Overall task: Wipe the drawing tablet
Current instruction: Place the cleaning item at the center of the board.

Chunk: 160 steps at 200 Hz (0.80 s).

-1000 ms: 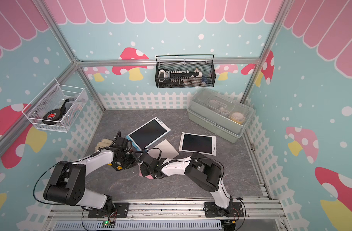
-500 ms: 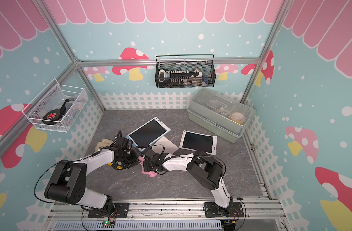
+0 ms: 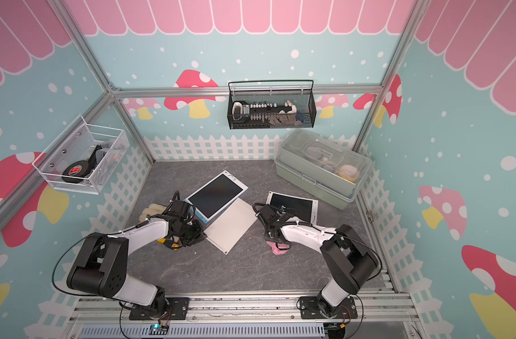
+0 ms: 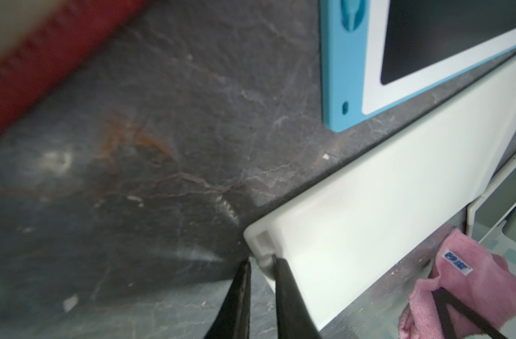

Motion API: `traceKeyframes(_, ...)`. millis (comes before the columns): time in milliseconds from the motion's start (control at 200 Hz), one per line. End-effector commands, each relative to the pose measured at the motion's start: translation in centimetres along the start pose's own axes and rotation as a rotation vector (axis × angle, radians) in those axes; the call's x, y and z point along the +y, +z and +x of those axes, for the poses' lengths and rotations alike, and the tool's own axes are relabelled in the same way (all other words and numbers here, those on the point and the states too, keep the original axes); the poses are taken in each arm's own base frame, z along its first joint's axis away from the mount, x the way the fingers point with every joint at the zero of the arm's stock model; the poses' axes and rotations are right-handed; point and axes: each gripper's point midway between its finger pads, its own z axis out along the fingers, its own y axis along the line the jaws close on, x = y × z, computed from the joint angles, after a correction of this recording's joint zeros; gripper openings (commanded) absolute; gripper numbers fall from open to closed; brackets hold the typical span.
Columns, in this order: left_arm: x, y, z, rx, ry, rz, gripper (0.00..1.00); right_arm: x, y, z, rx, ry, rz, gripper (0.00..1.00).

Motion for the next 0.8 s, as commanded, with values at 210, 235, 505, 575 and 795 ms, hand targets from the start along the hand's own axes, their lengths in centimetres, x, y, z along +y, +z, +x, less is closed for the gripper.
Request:
traceKeyframes(210,4.1,0.9,1.9,0.072,-0.02,-0.185,0.2,7.3,-3.3,-1.5,-0.144,-0.129,-0.071,0.0)
traceKeyframes(235,3.9,0.8,1.8,0.069,-0.017,-0.18,0.2,6.6,-3.2,-1.4,-0.148,-0.103,-0.069,0.0)
traceKeyframes(505,1.6,0.1,1.2,0.052,0.021,-0.138,0.27,-5.7,-0.9,-0.1,-0.028,0.115,0.129,0.0)
traceKeyframes(575,1.1,0.2,1.3,0.058,0.033,-0.133,0.29,-8.5,-0.2,0.9,0.022,0.182,0.156,0.06)
traceKeyframes(795,0.1,0.4,1.0,0.054,0.051,-0.121,0.32,-13.9,-0.4,2.5,0.058,0.34,0.213,0.32)
